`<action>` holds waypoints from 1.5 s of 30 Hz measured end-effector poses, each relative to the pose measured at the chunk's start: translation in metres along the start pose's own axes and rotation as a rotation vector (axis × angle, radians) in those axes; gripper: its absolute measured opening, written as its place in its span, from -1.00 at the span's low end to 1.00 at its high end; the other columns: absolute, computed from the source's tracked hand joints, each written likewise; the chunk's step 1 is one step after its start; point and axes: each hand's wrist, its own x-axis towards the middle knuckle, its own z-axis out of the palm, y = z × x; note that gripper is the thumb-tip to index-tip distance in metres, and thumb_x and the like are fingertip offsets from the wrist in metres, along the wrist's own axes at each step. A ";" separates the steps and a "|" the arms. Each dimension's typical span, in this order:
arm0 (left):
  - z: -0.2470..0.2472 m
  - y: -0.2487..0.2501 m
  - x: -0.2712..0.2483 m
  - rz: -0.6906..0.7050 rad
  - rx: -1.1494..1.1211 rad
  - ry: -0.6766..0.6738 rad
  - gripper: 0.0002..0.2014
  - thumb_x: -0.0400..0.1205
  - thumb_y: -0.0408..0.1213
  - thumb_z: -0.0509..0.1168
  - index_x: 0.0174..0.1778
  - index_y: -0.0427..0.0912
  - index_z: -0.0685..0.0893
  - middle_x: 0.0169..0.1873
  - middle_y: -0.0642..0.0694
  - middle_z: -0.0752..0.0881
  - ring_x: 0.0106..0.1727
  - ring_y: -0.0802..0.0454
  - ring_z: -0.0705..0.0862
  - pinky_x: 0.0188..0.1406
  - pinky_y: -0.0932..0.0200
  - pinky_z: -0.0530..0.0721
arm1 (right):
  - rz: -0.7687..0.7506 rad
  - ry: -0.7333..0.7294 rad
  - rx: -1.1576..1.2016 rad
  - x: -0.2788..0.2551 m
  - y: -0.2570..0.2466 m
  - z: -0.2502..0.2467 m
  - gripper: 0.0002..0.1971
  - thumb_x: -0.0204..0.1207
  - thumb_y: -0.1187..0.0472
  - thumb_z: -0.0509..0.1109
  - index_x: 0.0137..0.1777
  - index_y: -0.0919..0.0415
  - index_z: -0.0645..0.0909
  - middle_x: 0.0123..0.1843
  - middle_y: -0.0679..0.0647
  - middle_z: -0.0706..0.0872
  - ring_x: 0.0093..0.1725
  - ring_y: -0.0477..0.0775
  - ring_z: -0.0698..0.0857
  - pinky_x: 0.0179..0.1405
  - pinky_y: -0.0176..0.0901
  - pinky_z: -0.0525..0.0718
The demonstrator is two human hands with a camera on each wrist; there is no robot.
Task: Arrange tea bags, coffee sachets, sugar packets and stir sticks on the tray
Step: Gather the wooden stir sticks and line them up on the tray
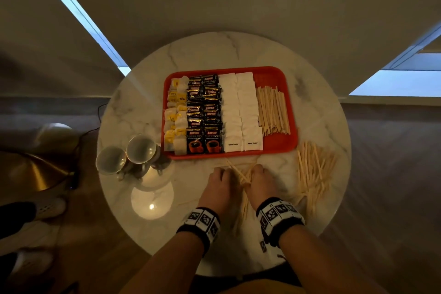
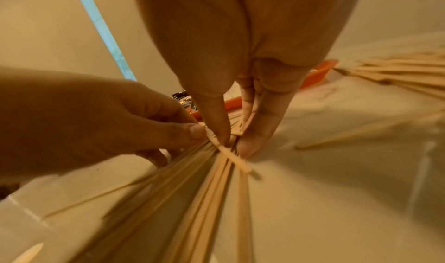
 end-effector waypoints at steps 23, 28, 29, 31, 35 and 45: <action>-0.004 -0.027 -0.011 0.347 0.670 -0.071 0.01 0.49 0.61 0.07 0.64 -0.12 0.35 0.56 -0.18 0.41 0.58 -0.22 0.38 0.68 -0.23 0.24 | -0.496 0.015 -0.535 0.022 0.030 -0.020 -0.33 0.48 -0.21 0.49 0.48 0.07 0.41 0.46 0.11 0.39 0.47 0.15 0.37 0.51 -0.01 0.43; -0.005 -0.025 -0.015 0.321 0.627 -0.072 -0.18 0.60 0.31 0.29 0.66 -0.11 0.31 0.52 -0.19 0.42 0.52 -0.23 0.42 0.62 -0.14 0.32 | -0.457 -0.020 -0.474 0.025 0.027 -0.020 -0.40 0.52 -0.15 0.48 0.46 0.11 0.45 0.41 0.10 0.42 0.42 0.15 0.41 0.47 -0.04 0.44; -0.006 -0.024 -0.015 0.313 0.600 -0.065 -0.27 0.65 0.23 0.27 0.65 -0.10 0.31 0.52 -0.18 0.41 0.50 -0.22 0.43 0.58 -0.10 0.37 | -0.457 -0.040 -0.471 0.025 0.029 -0.022 -0.43 0.53 -0.12 0.48 0.45 0.11 0.46 0.40 0.09 0.43 0.42 0.15 0.42 0.46 -0.04 0.43; -0.010 -0.021 -0.014 0.285 0.540 -0.061 -0.46 0.77 0.03 0.17 0.64 -0.08 0.32 0.53 -0.15 0.38 0.47 -0.18 0.42 0.47 -0.03 0.45 | -0.470 -0.073 -0.476 0.025 0.032 -0.023 -0.54 0.58 0.01 0.46 0.41 0.11 0.48 0.37 0.09 0.45 0.40 0.16 0.45 0.43 -0.03 0.45; -0.010 -0.013 -0.004 0.230 0.501 -0.058 -0.61 0.82 -0.22 0.09 0.58 -0.14 0.39 0.47 -0.18 0.44 0.41 -0.19 0.45 0.34 -0.02 0.53 | -0.475 -0.093 -0.443 0.022 0.034 -0.020 -0.71 0.63 0.22 0.37 0.33 0.12 0.52 0.32 0.09 0.49 0.33 0.15 0.52 0.33 -0.04 0.51; -0.039 -0.048 -0.014 0.057 0.390 0.078 -0.54 0.73 -0.06 0.28 0.55 -0.06 0.48 0.47 -0.16 0.49 0.44 -0.19 0.50 0.40 -0.10 0.53 | -0.354 0.028 -0.205 0.007 0.032 -0.040 -0.60 0.57 -0.12 0.45 0.23 0.12 0.53 0.15 0.01 0.56 0.18 0.09 0.59 0.06 -0.14 0.51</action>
